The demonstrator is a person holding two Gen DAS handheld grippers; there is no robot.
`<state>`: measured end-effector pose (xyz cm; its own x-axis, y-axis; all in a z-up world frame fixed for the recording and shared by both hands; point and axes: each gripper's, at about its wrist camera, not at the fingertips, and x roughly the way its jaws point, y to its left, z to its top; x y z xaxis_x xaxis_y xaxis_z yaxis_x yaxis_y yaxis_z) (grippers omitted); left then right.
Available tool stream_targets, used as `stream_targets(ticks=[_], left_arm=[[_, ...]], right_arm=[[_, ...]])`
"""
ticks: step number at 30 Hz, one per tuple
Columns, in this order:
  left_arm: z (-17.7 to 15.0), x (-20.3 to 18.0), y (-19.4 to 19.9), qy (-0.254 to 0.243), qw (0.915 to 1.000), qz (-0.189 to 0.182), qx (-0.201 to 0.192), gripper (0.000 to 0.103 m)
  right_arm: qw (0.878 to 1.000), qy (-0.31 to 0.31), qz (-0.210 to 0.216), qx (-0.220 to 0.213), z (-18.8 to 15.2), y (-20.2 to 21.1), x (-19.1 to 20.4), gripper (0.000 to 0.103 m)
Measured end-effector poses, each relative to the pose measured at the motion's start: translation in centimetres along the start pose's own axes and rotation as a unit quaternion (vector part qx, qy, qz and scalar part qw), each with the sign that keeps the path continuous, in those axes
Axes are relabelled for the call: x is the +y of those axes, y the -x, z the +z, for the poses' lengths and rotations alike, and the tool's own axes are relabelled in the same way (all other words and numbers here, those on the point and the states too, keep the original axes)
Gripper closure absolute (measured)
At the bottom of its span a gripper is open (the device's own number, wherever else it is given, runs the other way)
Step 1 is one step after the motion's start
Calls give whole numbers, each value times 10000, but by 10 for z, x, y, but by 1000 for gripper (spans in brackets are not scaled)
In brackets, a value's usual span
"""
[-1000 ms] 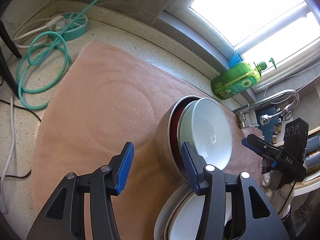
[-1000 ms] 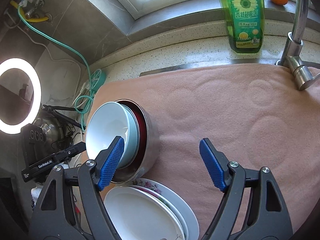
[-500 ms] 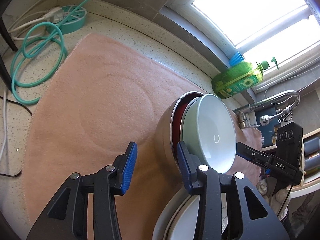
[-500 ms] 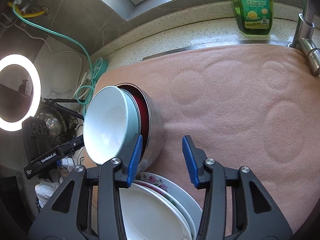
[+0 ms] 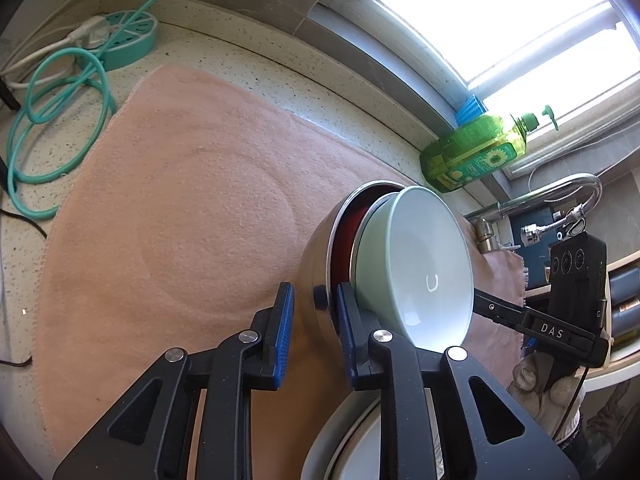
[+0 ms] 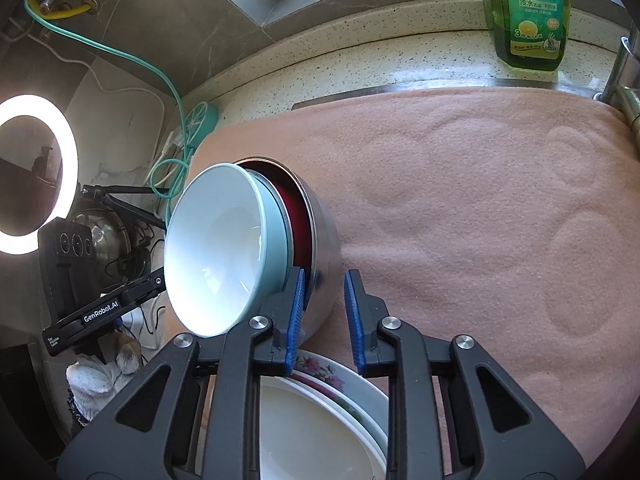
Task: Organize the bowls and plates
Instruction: 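Close both grippers on the rim of the nested bowl stack, then lift the nested bowl stack and carry it over the plate stack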
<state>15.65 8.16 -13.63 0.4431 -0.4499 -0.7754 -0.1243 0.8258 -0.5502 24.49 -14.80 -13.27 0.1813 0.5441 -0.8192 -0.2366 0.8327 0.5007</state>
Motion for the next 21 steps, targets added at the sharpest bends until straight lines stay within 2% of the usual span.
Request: stream_targets(ticks=[6, 21], left_arm=[[1, -4, -2, -48, 10000, 7, 23, 91], [1, -10, -1, -118, 9998, 142, -19, 93]], right_arm=[[10000, 26, 20, 28, 1, -1, 4, 90], [10000, -4, -24, -17, 0, 5, 8, 90]])
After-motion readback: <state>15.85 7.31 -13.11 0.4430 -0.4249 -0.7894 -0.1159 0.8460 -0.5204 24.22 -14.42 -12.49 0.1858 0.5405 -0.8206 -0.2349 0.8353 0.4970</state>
